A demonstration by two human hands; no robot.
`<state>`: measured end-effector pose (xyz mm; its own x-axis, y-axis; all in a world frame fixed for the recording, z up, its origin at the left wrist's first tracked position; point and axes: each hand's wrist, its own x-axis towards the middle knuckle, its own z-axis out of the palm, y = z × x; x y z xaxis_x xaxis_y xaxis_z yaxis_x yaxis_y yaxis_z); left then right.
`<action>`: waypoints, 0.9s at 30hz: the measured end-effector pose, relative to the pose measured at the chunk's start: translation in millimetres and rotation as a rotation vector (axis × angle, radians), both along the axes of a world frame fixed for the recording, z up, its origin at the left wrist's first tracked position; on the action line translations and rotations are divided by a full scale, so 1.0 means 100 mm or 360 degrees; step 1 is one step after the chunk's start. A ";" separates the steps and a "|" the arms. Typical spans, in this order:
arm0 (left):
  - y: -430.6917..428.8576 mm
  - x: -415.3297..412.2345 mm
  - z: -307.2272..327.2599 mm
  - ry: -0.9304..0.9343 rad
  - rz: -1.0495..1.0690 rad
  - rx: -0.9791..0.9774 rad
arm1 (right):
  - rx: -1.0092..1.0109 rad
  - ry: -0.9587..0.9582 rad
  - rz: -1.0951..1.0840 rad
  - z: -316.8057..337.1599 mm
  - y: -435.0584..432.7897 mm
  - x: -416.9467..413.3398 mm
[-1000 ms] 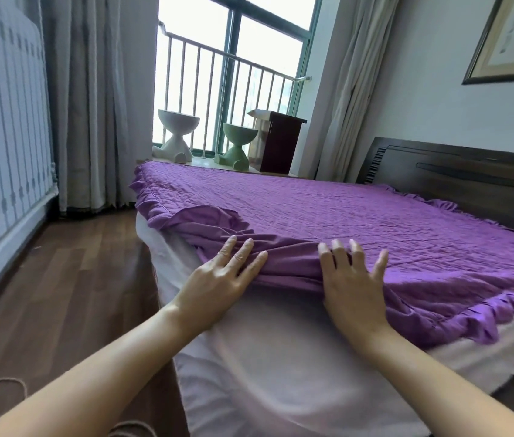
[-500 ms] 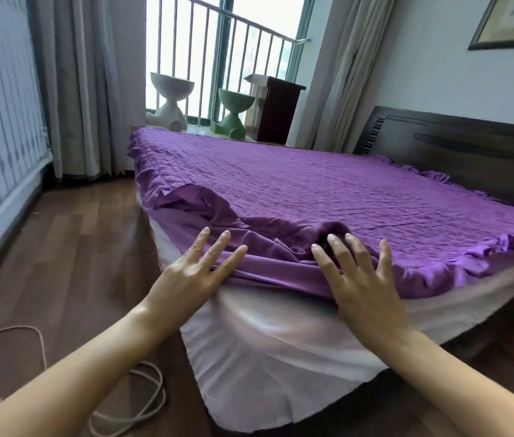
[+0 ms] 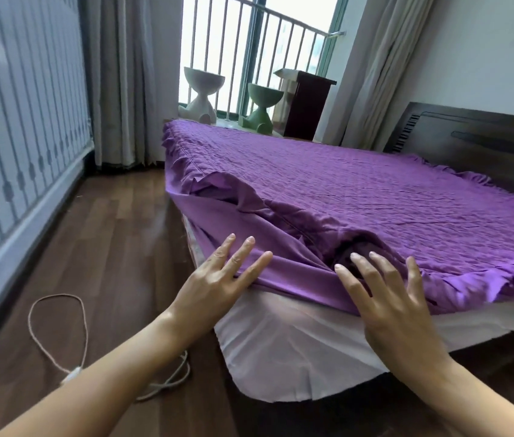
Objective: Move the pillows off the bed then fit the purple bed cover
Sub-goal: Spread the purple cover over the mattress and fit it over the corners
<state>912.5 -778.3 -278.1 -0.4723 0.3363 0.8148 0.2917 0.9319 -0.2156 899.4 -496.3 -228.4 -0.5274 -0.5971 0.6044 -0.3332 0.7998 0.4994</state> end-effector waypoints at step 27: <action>0.10 0.25 -0.32 0.0289 0.0143 -0.0069 | -0.0022 0.0570 0.0289 -0.52 -0.06 0.25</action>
